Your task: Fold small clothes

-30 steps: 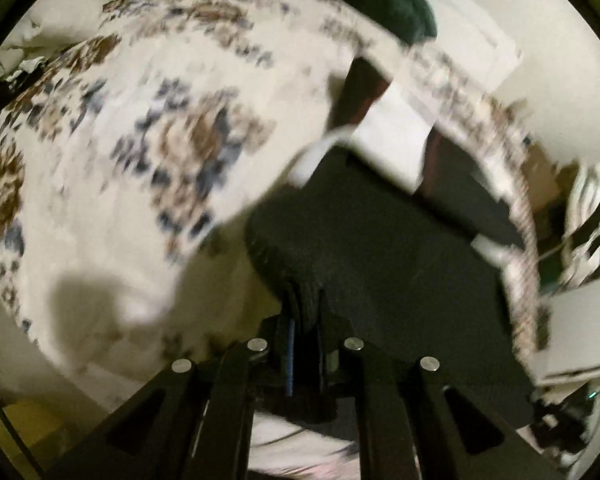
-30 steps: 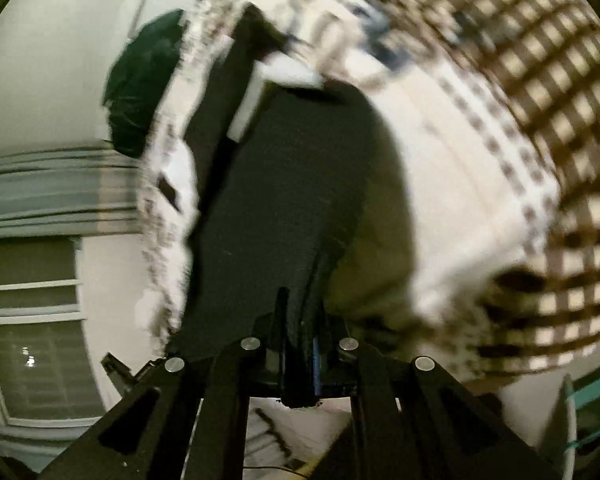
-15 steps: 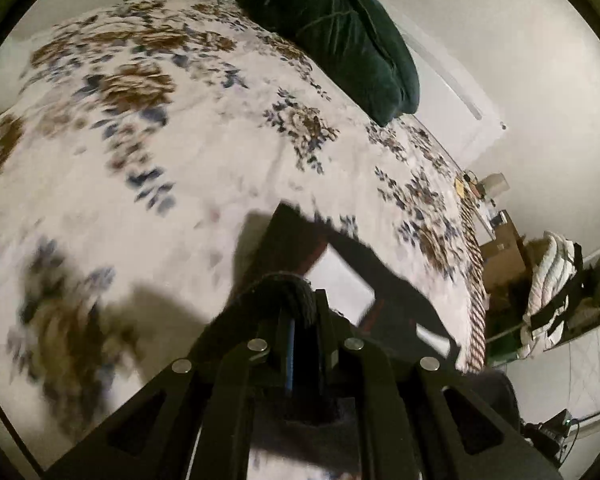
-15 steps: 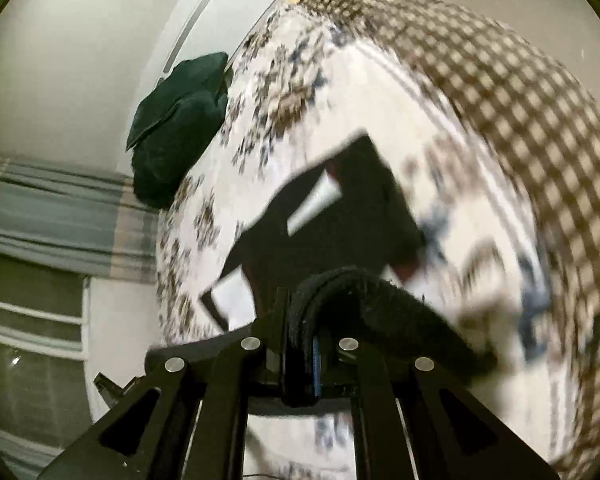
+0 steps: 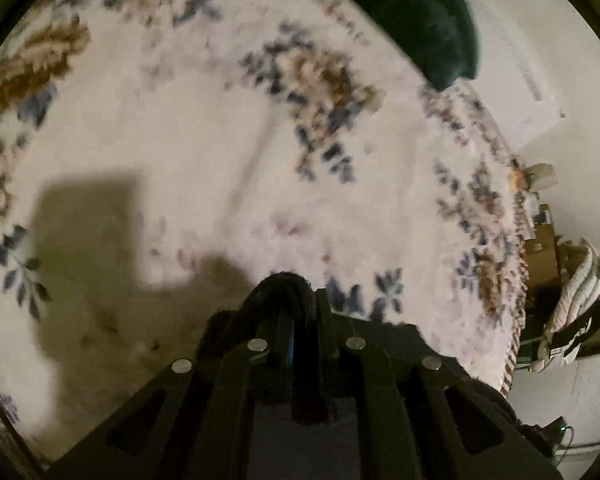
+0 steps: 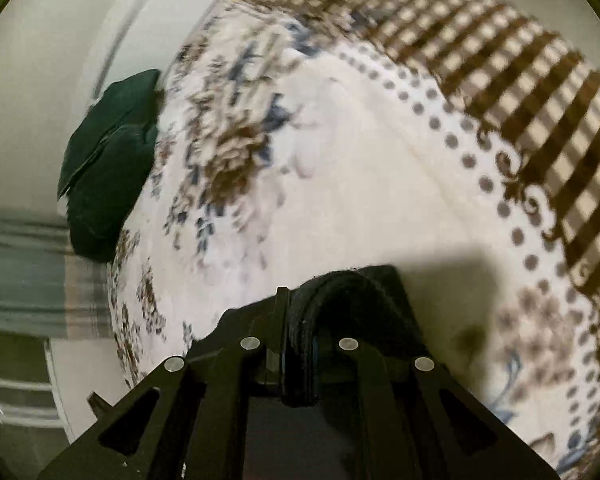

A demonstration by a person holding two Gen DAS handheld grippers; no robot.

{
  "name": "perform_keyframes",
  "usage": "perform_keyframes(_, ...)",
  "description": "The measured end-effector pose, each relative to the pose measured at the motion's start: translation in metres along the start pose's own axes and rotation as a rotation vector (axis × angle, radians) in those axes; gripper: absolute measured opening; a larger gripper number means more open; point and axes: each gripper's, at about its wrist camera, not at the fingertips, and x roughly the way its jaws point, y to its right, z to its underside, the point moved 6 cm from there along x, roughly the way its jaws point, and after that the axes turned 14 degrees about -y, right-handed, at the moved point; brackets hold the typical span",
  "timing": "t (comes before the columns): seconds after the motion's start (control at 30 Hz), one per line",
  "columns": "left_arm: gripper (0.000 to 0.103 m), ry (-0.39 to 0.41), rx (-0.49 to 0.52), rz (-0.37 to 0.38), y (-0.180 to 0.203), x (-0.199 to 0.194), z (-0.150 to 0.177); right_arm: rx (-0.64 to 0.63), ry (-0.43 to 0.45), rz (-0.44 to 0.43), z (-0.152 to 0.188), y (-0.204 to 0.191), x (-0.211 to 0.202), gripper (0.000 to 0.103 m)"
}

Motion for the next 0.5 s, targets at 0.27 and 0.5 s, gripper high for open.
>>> perform_keyframes(0.27,0.049,0.006,-0.024,0.136,-0.005,-0.018,0.017,-0.032,0.013,-0.066,0.013,0.002,-0.005,0.095)
perform_keyframes(0.5,0.085,0.136,0.089,0.080,-0.012,-0.075,0.075,-0.143,0.135,0.174,0.105,0.018,-0.046,0.096)
